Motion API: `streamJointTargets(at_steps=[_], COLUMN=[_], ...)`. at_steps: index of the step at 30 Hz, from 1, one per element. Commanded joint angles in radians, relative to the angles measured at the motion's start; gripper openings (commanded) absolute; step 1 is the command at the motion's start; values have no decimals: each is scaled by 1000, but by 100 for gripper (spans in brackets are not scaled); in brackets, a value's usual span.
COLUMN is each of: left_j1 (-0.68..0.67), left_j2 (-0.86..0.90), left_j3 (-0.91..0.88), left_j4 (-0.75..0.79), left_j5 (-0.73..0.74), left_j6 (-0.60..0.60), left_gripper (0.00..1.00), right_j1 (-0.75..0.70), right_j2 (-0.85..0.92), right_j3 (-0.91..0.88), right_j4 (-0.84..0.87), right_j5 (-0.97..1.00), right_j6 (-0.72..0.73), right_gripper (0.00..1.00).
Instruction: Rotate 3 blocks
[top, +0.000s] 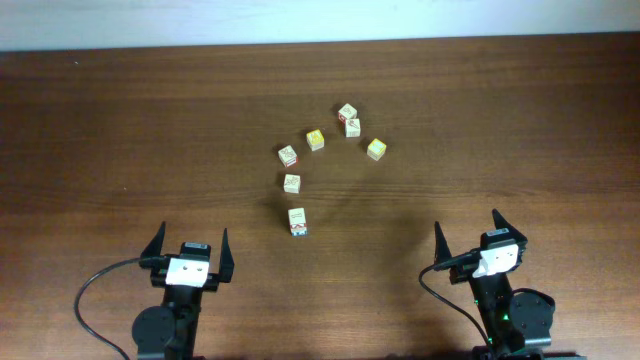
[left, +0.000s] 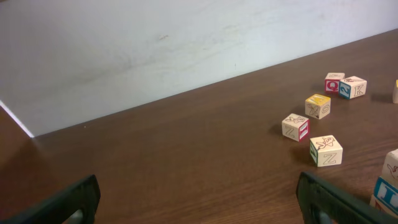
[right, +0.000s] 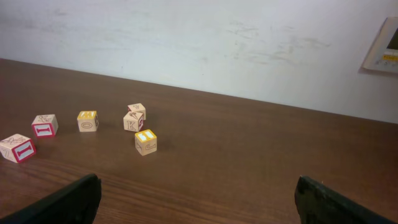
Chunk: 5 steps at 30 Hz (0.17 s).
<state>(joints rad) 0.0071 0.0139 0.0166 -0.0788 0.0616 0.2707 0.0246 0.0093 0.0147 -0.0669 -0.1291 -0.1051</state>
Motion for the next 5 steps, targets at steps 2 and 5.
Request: streamJointTargets(at_steps=[2, 5], left_j1=[1, 1], left_j2=[-9, -9], left_j3=[-8, -8], left_j4=[2, 2], left_j5=[-10, -10], left_j6=[19, 19], left_gripper=[99, 99], right_j1=[-7, -7], right_j2=[-6, -6], right_j3=[-9, -9], right_j4=[0, 0], right_j5=[6, 6], right_j6=[1, 1], right_gripper=[98, 99])
